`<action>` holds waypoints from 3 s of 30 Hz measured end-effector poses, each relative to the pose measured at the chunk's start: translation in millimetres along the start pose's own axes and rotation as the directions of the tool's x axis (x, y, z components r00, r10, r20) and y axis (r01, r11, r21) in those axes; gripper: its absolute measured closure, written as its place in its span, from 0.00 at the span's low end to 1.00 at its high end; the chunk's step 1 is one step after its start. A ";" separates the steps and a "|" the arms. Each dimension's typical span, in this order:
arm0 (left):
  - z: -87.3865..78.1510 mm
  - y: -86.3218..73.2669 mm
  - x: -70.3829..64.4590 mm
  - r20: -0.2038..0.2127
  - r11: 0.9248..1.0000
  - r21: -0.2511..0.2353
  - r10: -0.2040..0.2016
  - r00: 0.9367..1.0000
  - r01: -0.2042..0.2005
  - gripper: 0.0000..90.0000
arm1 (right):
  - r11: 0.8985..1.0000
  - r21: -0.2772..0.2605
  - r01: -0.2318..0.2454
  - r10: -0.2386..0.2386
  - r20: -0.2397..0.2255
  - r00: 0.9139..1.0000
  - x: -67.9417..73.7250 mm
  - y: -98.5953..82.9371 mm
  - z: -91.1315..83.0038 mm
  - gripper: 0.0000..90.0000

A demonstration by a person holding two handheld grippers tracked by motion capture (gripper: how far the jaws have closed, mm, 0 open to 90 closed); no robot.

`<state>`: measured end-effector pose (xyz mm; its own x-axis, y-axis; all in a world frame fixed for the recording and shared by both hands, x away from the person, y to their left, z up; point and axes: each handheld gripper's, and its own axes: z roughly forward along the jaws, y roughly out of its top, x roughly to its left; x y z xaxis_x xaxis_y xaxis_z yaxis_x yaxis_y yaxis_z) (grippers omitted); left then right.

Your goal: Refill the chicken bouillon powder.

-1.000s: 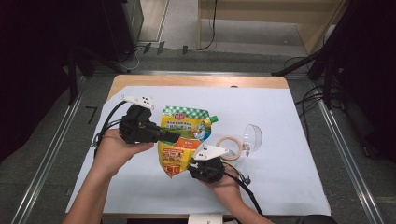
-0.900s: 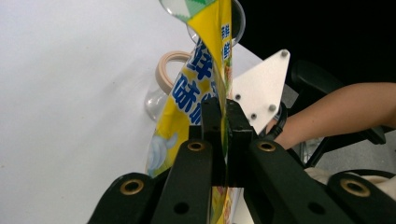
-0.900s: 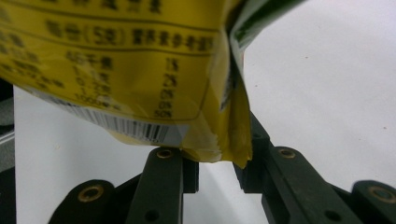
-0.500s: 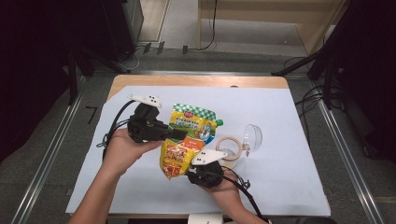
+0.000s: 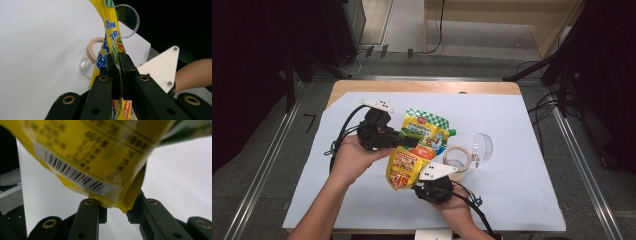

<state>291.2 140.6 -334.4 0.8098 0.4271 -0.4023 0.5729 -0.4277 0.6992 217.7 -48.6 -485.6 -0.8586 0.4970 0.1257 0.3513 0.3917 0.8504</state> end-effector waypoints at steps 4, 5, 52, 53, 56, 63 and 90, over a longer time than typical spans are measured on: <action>4.8 1.0 -1.2 0.002 1.000 0.002 0.003 1.000 -0.003 0.97 | 1.000 0.000 0.025 -0.025 0.001 1.000 4.5 0.3 -1.4 0.85; 7.2 1.5 -2.6 -0.001 1.000 0.008 0.008 1.000 -0.008 0.97 | 1.000 0.001 0.026 -0.026 0.000 1.000 6.3 0.4 -1.7 0.85; 62.1 37.3 -9.3 -0.033 0.985 0.128 -0.114 0.993 0.117 0.71 | 0.997 -0.055 0.052 -0.057 -0.092 0.994 19.9 37.3 -12.0 0.81; 61.6 37.5 -9.4 -0.033 0.985 0.123 -0.115 0.993 0.118 0.70 | 0.997 -0.054 0.050 -0.055 -0.097 0.994 19.5 39.5 -11.0 0.81; 60.5 36.9 -9.7 -0.042 0.986 0.121 -0.107 0.993 0.111 0.74 | 0.997 -0.054 0.052 -0.057 -0.091 0.994 20.6 40.6 -9.5 0.82; 57.5 36.3 -8.9 -0.075 0.990 0.112 -0.073 0.994 0.081 0.80 | 0.997 -0.049 0.058 -0.063 -0.104 0.993 16.7 42.8 -6.1 0.80; 54.7 32.6 -4.2 -0.089 0.993 0.087 -0.076 0.993 0.084 0.80 | 0.996 -0.028 0.083 -0.086 -0.130 0.988 9.6 43.7 -4.0 0.77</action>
<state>313.3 81.3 -342.3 0.7492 0.5279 -0.4000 0.6477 -0.4578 0.6091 223.3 -29.8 -445.1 -0.9268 0.3564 0.1181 0.2685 0.4093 0.8720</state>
